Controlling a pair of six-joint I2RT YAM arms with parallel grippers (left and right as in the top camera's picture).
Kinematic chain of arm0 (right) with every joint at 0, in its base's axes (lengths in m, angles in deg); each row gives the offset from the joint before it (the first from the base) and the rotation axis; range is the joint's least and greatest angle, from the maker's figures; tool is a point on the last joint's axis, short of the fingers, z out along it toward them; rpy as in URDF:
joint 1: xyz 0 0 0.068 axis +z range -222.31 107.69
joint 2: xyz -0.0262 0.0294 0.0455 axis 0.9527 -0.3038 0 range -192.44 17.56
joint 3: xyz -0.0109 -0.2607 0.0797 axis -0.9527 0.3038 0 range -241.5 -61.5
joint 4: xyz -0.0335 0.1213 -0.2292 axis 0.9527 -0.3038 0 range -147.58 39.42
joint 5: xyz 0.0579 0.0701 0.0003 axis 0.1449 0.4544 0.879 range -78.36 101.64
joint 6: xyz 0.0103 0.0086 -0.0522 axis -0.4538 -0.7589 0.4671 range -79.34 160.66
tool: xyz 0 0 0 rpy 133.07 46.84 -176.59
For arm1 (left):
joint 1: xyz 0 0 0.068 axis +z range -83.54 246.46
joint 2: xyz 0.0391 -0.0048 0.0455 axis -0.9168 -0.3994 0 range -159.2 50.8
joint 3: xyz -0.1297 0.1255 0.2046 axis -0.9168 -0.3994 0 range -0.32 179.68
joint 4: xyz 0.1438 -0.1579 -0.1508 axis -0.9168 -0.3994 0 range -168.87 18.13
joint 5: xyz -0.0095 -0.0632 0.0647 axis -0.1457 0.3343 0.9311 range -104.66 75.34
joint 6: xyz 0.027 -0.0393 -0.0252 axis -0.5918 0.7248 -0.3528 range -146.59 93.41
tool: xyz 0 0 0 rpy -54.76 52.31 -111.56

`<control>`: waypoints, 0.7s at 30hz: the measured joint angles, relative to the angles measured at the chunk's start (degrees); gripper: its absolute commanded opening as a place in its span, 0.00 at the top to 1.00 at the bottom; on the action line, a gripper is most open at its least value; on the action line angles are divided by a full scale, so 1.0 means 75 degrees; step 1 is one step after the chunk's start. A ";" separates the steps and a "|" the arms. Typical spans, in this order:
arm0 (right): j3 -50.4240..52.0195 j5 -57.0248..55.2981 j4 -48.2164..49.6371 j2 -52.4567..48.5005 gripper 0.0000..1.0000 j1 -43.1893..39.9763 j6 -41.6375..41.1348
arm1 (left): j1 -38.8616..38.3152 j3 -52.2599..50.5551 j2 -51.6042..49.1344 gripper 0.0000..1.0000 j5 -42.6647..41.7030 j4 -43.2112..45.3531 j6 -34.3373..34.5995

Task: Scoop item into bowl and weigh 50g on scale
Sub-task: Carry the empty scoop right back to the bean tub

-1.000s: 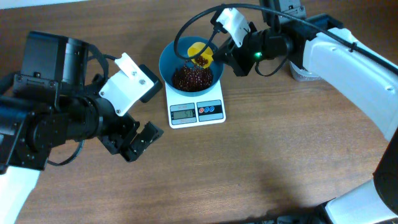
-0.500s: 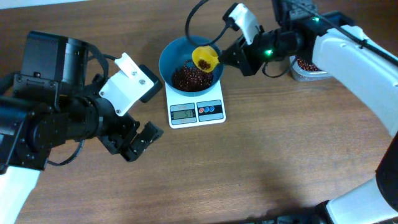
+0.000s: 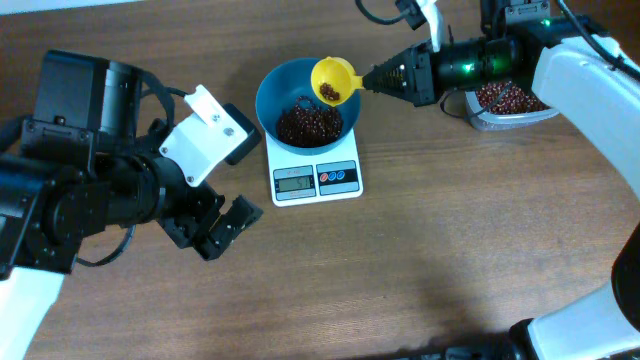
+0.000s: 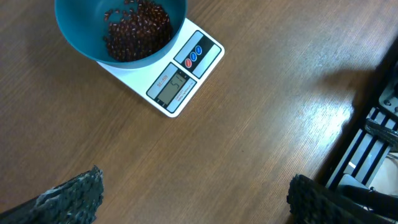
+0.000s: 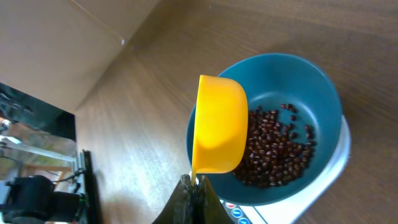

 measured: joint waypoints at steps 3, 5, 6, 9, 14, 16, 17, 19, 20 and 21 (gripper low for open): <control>0.0000 0.0119 0.0000 0.0000 0.96 0.0000 -0.0213 | 0.0000 0.0000 0.0000 0.02 0.0000 0.0000 0.0000; 0.0000 0.0149 0.0020 0.0000 0.96 0.0000 -0.0323 | 0.0000 0.0000 0.0000 0.02 0.0000 0.0000 0.0000; 0.0000 0.0169 0.0020 0.0000 0.96 -0.0009 -0.0344 | 0.0000 0.0000 0.0000 0.02 0.0000 0.0000 0.0000; 0.0000 0.0201 0.0020 0.0000 0.96 -0.0087 -0.0388 | 0.0000 0.0000 0.0000 0.02 0.0000 -0.0003 0.0000; 0.0000 0.0356 0.0023 0.0000 0.96 -0.0892 -0.0807 | 0.0000 0.0000 0.0000 0.02 0.0000 0.0000 0.0000; 0.0000 0.0379 0.0023 0.0000 0.96 -0.1396 -0.0909 | 0.0000 0.0000 0.0000 0.02 0.0000 0.0000 0.0000; 0.0000 0.0393 0.0023 0.0000 0.96 -0.1728 -0.0915 | 0.0000 0.0000 0.0000 0.02 0.0000 0.0000 0.0000; 0.0000 0.0396 0.0026 0.0000 0.96 -0.2358 -0.0918 | 0.0000 0.0000 0.0000 0.02 0.0000 0.0000 0.0000; 0.0000 0.0388 0.0026 0.0000 0.96 -0.2620 -0.0915 | 0.0000 0.0000 0.0000 0.02 0.0000 0.0000 0.0000; 0.0000 0.0335 0.0020 0.0000 0.96 -0.2973 -0.0866 | 0.0000 0.0000 0.0000 0.02 0.0000 0.0000 0.0000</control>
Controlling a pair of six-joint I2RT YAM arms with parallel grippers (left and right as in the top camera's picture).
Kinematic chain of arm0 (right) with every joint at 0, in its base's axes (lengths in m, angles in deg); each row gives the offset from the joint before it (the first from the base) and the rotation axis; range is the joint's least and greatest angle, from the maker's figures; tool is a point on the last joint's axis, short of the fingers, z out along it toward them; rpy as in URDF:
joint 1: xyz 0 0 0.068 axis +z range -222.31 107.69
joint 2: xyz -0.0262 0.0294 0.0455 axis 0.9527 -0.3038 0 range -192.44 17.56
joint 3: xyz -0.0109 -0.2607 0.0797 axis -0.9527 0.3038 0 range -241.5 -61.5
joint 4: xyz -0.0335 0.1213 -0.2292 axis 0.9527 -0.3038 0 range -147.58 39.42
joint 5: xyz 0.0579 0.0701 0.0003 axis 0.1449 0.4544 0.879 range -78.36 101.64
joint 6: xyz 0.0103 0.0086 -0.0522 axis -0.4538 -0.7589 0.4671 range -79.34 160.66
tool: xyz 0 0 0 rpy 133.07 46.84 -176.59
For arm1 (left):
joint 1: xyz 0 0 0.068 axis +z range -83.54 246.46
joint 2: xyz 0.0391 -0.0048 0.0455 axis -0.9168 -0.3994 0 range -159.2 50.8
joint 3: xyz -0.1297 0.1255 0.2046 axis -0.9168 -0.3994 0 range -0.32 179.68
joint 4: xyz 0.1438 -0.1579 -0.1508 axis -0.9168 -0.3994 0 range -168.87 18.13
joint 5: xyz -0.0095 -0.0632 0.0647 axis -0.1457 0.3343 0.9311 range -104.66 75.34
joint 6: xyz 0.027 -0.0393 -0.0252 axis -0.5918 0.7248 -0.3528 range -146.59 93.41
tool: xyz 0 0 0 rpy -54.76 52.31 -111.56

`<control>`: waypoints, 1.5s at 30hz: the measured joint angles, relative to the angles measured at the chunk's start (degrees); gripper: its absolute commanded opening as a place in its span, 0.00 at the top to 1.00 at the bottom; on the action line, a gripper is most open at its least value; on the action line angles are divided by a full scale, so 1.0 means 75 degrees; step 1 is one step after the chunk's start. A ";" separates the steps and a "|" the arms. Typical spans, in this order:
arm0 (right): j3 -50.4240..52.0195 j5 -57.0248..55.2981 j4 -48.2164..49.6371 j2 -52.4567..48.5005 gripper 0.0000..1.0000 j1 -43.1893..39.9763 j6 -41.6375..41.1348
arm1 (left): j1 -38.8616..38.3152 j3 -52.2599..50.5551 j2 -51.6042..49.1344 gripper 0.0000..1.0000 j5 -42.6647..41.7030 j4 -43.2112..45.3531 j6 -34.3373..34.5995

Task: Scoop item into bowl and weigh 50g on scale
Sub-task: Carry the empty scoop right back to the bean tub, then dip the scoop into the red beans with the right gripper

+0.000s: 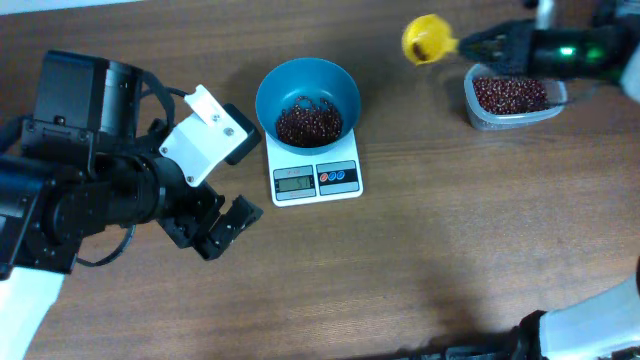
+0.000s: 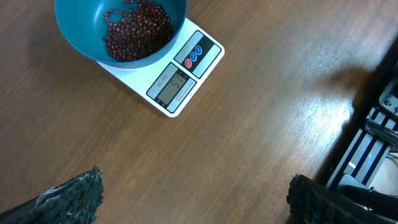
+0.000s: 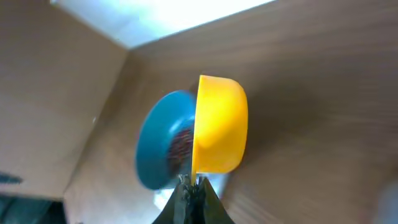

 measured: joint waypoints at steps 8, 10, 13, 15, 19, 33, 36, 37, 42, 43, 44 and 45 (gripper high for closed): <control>0.0000 -0.0286 -0.0003 0.0000 0.96 -0.2229 0.1580 | 0.0000 0.0000 0.0000 0.02 0.0000 -0.0003 0.0000; -0.0003 -0.0778 -0.0067 0.0000 0.96 -0.2390 0.1964 | 0.0000 0.0000 0.0000 0.02 0.0000 0.0000 0.0000; -0.0044 -0.1536 -0.0813 0.0000 0.96 -0.2369 0.2873 | 0.0000 0.0000 0.0003 0.02 0.0000 0.0000 0.0000; -0.0044 -0.2110 -0.1169 0.0000 0.96 -0.2273 0.3413 | 0.0000 0.0000 -0.0003 0.02 0.0000 -0.0006 0.0000; -0.0044 -0.3561 -0.1198 0.0000 0.96 -0.1818 0.3853 | 0.0000 0.0000 -0.0003 0.02 0.0000 0.0000 0.0000; -0.0044 -0.7909 -0.0475 0.0600 0.96 0.0122 0.4048 | 0.0000 0.0000 -0.0003 0.01 0.0000 -0.0003 0.0000; -0.0044 -0.8142 -0.0560 0.0810 0.96 0.0163 0.4045 | 0.0000 0.0000 -0.0003 0.02 0.0000 -0.0003 0.0000; -0.0044 -0.8142 -0.0638 0.0854 0.96 0.0163 0.4007 | 0.0000 0.0000 -0.0003 0.02 0.0000 0.0000 0.0000; -0.0044 -0.5024 -0.0493 0.1405 0.96 0.0178 0.3754 | 0.0000 0.0000 -0.0003 0.02 0.0000 -0.0003 0.0000; -0.0044 -0.4336 -0.0440 0.1495 0.96 0.0210 0.3748 | 0.0000 0.0000 -0.0003 0.02 0.0000 0.0000 0.0000; -0.0044 -0.3765 -0.0414 0.1574 0.96 0.0271 0.3748 | 0.0000 0.0000 -0.0003 0.02 0.0000 -0.0003 0.0000; -0.0047 -0.3098 -0.0402 0.1629 0.96 0.0423 0.3727 | 0.0000 0.0000 -0.0003 0.02 0.0000 0.0000 0.0000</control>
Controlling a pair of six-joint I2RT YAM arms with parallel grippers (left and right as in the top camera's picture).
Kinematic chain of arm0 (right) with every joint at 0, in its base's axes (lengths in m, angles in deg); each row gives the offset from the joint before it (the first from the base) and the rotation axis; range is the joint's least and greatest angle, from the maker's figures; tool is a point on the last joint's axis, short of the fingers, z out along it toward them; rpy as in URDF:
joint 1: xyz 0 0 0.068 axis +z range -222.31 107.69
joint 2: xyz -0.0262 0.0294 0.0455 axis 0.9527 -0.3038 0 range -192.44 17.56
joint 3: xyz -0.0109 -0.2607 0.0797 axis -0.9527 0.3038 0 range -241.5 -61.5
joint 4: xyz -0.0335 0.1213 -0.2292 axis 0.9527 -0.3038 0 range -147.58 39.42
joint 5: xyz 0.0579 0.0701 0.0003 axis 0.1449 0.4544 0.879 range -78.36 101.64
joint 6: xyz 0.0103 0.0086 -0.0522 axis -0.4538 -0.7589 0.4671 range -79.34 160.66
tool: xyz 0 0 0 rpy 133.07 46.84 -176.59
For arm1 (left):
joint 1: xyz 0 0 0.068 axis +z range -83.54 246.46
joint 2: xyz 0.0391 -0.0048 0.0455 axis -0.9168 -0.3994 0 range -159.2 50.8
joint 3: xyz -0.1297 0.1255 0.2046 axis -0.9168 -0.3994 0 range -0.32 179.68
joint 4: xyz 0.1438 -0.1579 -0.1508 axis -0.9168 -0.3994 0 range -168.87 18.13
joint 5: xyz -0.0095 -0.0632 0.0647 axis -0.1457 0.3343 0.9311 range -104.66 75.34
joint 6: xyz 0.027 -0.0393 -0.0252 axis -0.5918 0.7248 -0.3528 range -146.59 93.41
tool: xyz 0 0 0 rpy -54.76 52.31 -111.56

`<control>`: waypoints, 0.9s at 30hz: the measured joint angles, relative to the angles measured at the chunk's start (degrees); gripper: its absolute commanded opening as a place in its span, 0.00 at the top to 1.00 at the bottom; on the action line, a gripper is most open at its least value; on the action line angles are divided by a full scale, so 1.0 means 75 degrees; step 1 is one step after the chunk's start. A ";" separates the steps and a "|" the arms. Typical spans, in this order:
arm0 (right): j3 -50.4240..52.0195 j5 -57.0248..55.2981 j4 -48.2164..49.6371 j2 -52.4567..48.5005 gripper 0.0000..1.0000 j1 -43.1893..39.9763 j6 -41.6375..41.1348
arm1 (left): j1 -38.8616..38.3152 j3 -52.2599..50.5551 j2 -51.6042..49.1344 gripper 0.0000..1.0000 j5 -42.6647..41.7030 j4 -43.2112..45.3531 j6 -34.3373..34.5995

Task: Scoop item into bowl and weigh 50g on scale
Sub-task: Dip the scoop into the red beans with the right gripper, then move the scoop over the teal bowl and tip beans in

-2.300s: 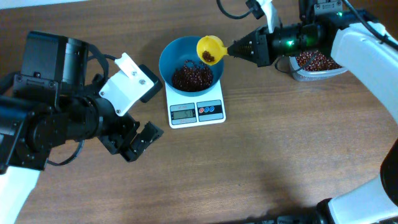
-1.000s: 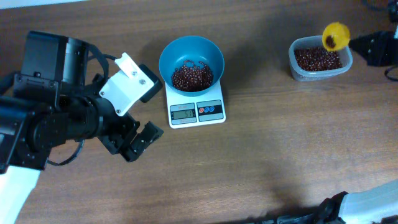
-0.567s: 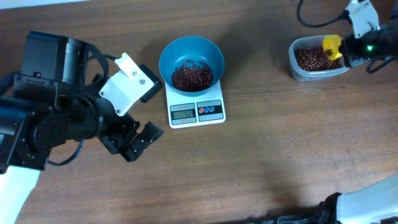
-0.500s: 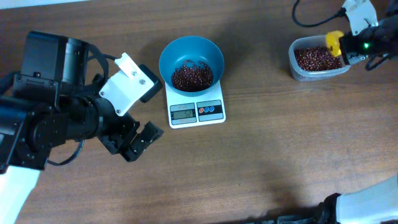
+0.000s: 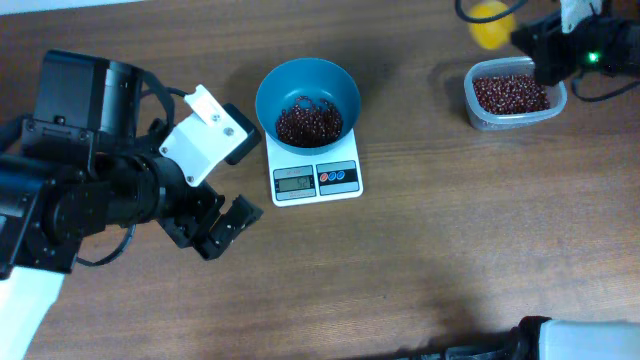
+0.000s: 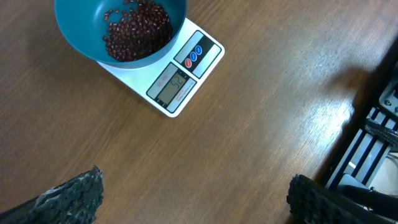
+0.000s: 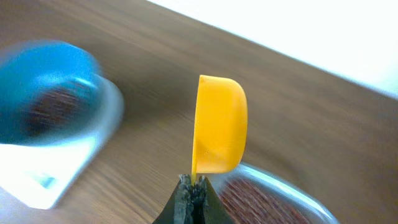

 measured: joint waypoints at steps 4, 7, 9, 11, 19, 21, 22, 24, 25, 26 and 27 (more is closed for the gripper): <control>0.0000 0.0644 0.0236 -0.0035 0.96 0.0892 -0.0009 | 0.0000 0.0000 0.0000 0.02 0.0000 -0.0003 0.0000; 0.0000 0.0568 0.0510 -0.0353 0.96 0.1886 -0.0006 | 0.0000 0.0000 0.0000 0.02 0.0000 -0.0003 0.0000; -0.0003 0.0542 0.0632 -0.0600 0.96 0.2279 -0.0003 | 0.0000 0.0000 -0.0003 0.02 0.0000 -0.0003 0.0000; -0.0003 0.0530 0.0781 -0.0921 0.96 0.2684 -0.0012 | 0.0000 0.0000 0.0000 0.02 0.0000 -0.0003 0.0000; -0.0003 -0.0463 0.1649 -0.2168 0.96 0.3797 0.0023 | 0.0000 0.0000 -0.0003 0.02 0.0000 0.0000 0.0000; -0.0003 -0.0650 0.1664 -0.2308 0.96 0.3937 0.0149 | 0.0000 0.0000 0.0000 0.02 0.0000 0.0000 0.0000; -0.0003 -0.0723 0.1664 -0.2328 0.96 0.3995 0.0277 | 0.0000 0.0000 0.0000 0.02 0.0000 0.0000 0.0000; -0.0003 -0.0941 0.1679 -0.2331 0.96 0.4121 0.0510 | 0.0000 0.0000 -0.0003 0.02 0.0000 0.0000 0.0000; -0.0003 -0.1105 0.1676 -0.2331 0.96 0.4173 0.0589 | 0.0000 0.0000 0.0000 0.02 0.0000 0.0000 0.0000; -0.0003 -0.1294 0.1676 -0.2331 0.96 0.4232 0.0664 | 0.0000 0.0000 -0.0003 0.02 0.0000 0.0000 0.0000; -0.0003 -0.1445 0.1673 -0.2331 0.96 0.4266 0.0699 | 0.0000 0.0000 -0.0003 0.02 0.0000 0.0000 0.0000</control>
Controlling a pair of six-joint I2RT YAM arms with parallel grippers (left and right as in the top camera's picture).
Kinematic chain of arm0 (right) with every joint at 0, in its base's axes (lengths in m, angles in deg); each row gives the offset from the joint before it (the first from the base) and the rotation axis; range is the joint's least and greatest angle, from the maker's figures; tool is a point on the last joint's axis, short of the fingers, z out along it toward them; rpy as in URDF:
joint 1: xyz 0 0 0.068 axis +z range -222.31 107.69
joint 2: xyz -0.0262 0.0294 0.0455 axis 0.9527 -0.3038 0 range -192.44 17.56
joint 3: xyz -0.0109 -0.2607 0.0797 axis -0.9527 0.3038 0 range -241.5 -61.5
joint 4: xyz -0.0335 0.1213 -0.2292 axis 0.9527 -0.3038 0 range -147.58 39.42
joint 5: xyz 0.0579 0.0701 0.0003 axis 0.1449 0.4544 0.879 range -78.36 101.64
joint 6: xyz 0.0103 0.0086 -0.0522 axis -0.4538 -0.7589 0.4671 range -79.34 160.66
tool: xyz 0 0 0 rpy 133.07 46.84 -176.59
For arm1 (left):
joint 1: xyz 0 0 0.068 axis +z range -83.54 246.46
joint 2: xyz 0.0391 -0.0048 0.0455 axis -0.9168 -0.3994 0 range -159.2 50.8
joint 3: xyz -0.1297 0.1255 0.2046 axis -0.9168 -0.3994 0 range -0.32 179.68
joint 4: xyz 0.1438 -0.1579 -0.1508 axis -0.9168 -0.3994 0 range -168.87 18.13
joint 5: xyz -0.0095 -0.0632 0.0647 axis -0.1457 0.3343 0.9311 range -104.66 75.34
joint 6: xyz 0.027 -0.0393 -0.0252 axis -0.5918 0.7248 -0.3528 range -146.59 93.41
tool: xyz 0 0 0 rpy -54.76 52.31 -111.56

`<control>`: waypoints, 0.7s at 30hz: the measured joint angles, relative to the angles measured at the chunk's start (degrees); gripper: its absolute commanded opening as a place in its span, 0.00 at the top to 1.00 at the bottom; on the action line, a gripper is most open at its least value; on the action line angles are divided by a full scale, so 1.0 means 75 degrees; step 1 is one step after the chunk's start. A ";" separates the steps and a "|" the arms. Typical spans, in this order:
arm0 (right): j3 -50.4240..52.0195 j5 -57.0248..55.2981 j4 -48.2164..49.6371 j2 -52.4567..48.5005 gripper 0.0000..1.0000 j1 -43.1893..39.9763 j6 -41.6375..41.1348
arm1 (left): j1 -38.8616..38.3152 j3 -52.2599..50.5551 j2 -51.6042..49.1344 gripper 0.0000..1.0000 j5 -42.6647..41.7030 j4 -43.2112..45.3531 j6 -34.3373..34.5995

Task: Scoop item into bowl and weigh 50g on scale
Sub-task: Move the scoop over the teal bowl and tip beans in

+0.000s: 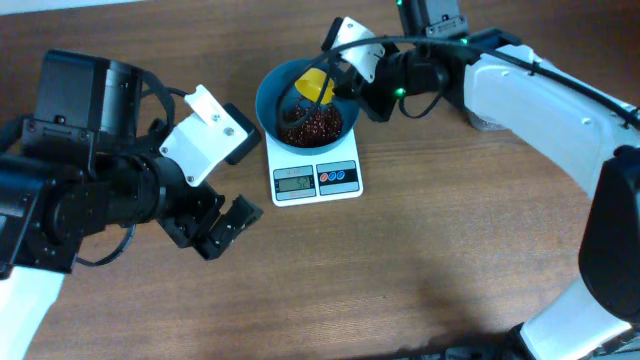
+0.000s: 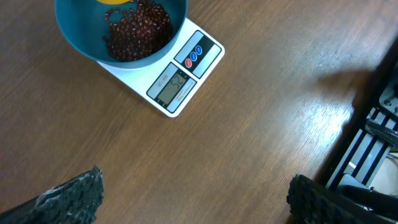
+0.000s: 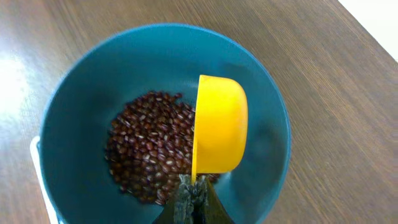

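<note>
A blue bowl (image 1: 268, 88) of dark red beans (image 1: 310, 126) stands on a white scale (image 1: 316, 180). In the left wrist view the scale (image 2: 200, 51) has a display that seems to read 54. My right gripper (image 1: 345, 85) is shut on the handle of a yellow scoop (image 1: 315, 84). In the right wrist view the scoop (image 3: 219, 124) hangs on its side just over the beans (image 3: 146, 149), inside the bowl (image 3: 74, 124). My left gripper (image 1: 216, 236) stays open, low over bare table left of the scale, with nothing between its fingers (image 2: 69, 194).
My right arm (image 1: 540, 95) stretches across the back right of the table and covers most of the bean container there. A black frame (image 2: 373, 130) runs along the table edge in the left wrist view.
My right gripper held the scoop at the bean container at the back right; now it holds it inside the blue bowl. The left arm has not moved.
The scoop was tilted over the bowl with some beans in it. It was then between bowl and container, then at the container, and the display went from about 51 to 54. Now the scoop is back over the bowl.
</note>
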 measured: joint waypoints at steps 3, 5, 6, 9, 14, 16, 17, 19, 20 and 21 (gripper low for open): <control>0.0000 -0.0242 0.0000 0.0000 0.96 0.0026 0.0070 | 0.0000 0.0000 0.0000 0.02 0.0000 0.0000 0.0000; 0.0000 -0.0329 0.0000 -0.0009 0.96 0.0026 0.0105 | 0.0000 0.0000 0.0000 0.02 0.0000 0.0000 0.0000; 0.0000 -0.0347 0.0000 -0.0035 0.96 0.0026 0.0114 | 0.0000 0.0000 0.0000 0.02 0.0000 0.0000 0.0000; 0.0000 -0.0356 0.0003 -0.0236 0.96 0.0032 0.0131 | 0.0000 0.0000 0.0000 0.02 0.0000 -0.0003 0.0000; 0.0000 -0.0408 -0.0006 -0.0329 0.96 0.0236 0.0131 | 0.0000 0.0000 0.0000 0.02 0.0000 0.0000 0.0000; 0.0000 -0.0408 -0.0122 -0.0329 0.96 0.0326 0.0134 | 0.0000 0.0000 0.0000 0.02 0.0000 -0.0003 0.0000; 0.0000 -0.0408 -0.0227 -0.0329 0.96 0.0367 0.0131 | 0.0000 0.0000 0.0000 0.01 0.0000 0.0000 0.0000; -0.0006 -0.0402 -0.0347 -0.0329 0.96 0.0396 0.0131 | 0.0000 0.0000 0.0003 0.02 0.0000 0.0000 0.0000; -0.0009 -0.0399 -0.0361 -0.0329 0.96 0.0396 0.0131 | 0.0000 0.0000 0.0000 0.01 0.0000 0.0000 0.0000; -0.0009 -0.0370 -0.0370 -0.0329 0.96 0.0396 0.0128 | 0.0000 0.0000 0.0000 0.02 0.0000 0.0000 0.0000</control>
